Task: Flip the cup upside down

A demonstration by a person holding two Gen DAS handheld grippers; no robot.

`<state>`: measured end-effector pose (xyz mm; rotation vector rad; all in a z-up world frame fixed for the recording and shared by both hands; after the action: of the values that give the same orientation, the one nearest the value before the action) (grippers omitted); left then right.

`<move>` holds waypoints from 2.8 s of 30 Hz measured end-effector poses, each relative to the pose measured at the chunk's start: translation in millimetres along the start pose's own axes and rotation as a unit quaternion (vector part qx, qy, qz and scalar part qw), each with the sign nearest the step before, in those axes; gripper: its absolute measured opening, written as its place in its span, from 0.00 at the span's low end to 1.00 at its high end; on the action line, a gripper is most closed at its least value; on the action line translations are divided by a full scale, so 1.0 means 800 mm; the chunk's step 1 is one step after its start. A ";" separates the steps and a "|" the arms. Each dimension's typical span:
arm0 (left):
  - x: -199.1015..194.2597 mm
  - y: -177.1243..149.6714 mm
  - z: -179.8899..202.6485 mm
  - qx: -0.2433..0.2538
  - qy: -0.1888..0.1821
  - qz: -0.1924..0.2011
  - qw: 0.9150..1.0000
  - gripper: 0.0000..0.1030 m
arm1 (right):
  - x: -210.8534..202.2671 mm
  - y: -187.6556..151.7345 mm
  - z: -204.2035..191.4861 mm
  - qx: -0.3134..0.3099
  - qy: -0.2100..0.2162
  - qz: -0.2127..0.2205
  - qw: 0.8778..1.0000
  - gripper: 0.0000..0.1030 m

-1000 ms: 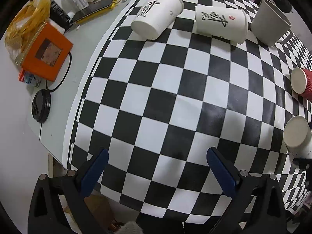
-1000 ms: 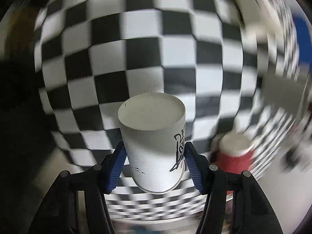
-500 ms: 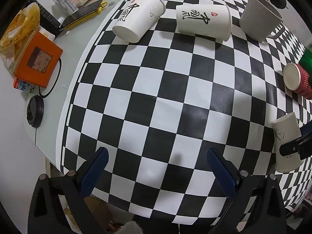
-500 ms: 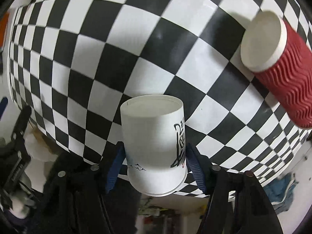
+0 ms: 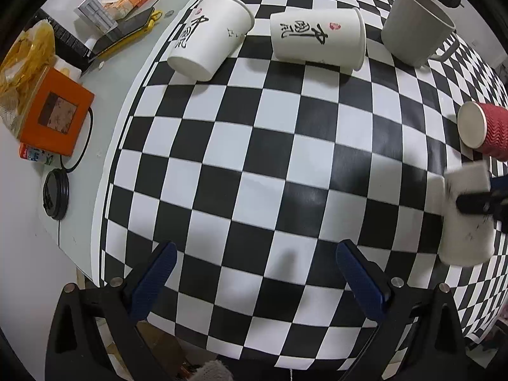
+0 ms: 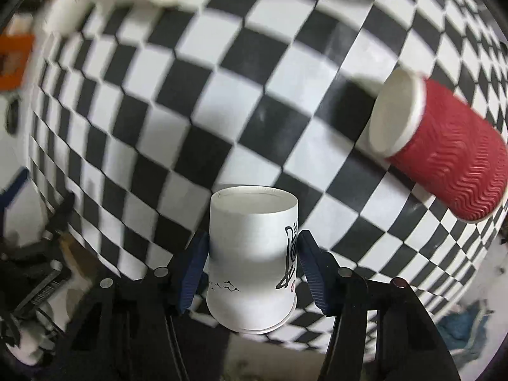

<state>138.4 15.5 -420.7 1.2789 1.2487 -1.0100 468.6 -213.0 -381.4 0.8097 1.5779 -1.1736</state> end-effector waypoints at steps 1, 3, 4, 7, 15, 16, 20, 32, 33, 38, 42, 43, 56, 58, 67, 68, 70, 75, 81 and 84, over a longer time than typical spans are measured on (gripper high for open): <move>0.001 0.003 -0.001 0.000 0.000 0.000 1.000 1.00 | -0.017 0.008 0.002 0.011 0.010 0.035 0.999 0.58; 0.002 0.011 -0.002 -0.001 0.001 0.000 1.000 1.00 | -0.041 0.014 0.003 0.027 0.023 0.090 0.995 0.58; 0.003 0.015 -0.002 -0.001 0.001 0.000 1.000 1.00 | -0.055 0.022 0.004 0.036 0.033 0.122 0.991 0.58; 0.005 0.026 -0.001 0.001 0.001 0.002 1.000 1.00 | -0.096 0.039 0.013 0.072 0.052 0.227 0.970 0.58; 0.009 0.041 0.005 0.023 0.005 0.009 1.000 1.00 | -0.066 0.002 -0.032 0.123 0.031 0.391 0.911 0.58; 0.008 0.041 0.006 0.028 0.006 0.010 1.000 1.00 | -0.048 -0.015 -0.053 0.124 0.028 0.401 0.907 0.58; 0.001 0.036 0.014 0.044 0.004 0.019 0.999 1.00 | -0.031 -0.044 -0.068 0.125 0.011 0.415 0.901 0.59; -0.061 0.023 0.037 0.064 -0.013 0.060 0.996 1.00 | 0.010 -0.127 -0.068 0.169 -0.007 0.362 0.917 0.89; -0.071 0.021 0.038 0.065 -0.017 0.063 0.996 1.00 | 0.006 -0.139 -0.065 0.176 -0.013 0.356 0.918 0.93; -0.143 0.016 0.044 0.070 -0.039 0.093 0.992 1.00 | -0.024 -0.202 -0.053 0.207 -0.038 0.333 0.919 0.98; -0.206 0.014 0.046 0.072 -0.057 0.119 0.989 1.00 | -0.071 -0.249 -0.052 0.220 -0.050 0.335 0.915 0.98; -0.223 0.014 0.046 0.072 -0.060 0.124 0.988 1.00 | -0.086 -0.262 -0.053 0.222 -0.048 0.339 0.913 0.98; -0.370 0.002 0.036 0.080 -0.061 0.168 0.981 1.00 | -0.225 -0.373 -0.066 0.251 -0.067 0.339 0.904 0.98; -0.380 -0.001 0.033 0.077 -0.062 0.171 0.980 1.00 | -0.237 -0.382 -0.068 0.251 -0.063 0.341 0.904 0.98; -0.402 -0.013 0.024 0.069 -0.054 0.172 0.981 1.00 | -0.279 -0.413 -0.078 0.253 -0.057 0.350 0.900 0.98; -0.402 -0.012 0.023 0.069 -0.054 0.174 0.981 1.00 | -0.279 -0.415 -0.078 0.253 -0.058 0.349 0.900 0.98; -0.405 -0.014 0.022 0.069 -0.053 0.175 0.981 1.00 | -0.281 -0.418 -0.079 0.253 -0.055 0.349 0.901 0.98; -0.412 -0.014 0.016 0.068 -0.052 0.179 0.980 1.00 | -0.275 -0.421 -0.079 0.246 -0.056 0.350 0.902 0.98; -0.418 -0.013 0.011 0.066 -0.048 0.179 0.980 1.00 | -0.276 -0.428 -0.081 0.246 -0.055 0.349 0.903 0.98; -0.418 -0.013 0.011 0.065 -0.047 0.179 0.981 1.00 | -0.281 -0.433 -0.083 0.245 -0.057 0.348 0.903 0.98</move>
<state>94.2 -33.4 -92.9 1.4757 0.8510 -0.8874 204.9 -249.9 -58.8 1.4534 0.7640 -1.0465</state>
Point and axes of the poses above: each gripper's, at about its wrist camera, not at the fingertips, and x roughly the way its jaws point, z to its right, y to its top, the point moved 8 cm from there along x, roughly the way its jaws point, and after that the axes turned 4 degrees about x, right-handed, at the moved point
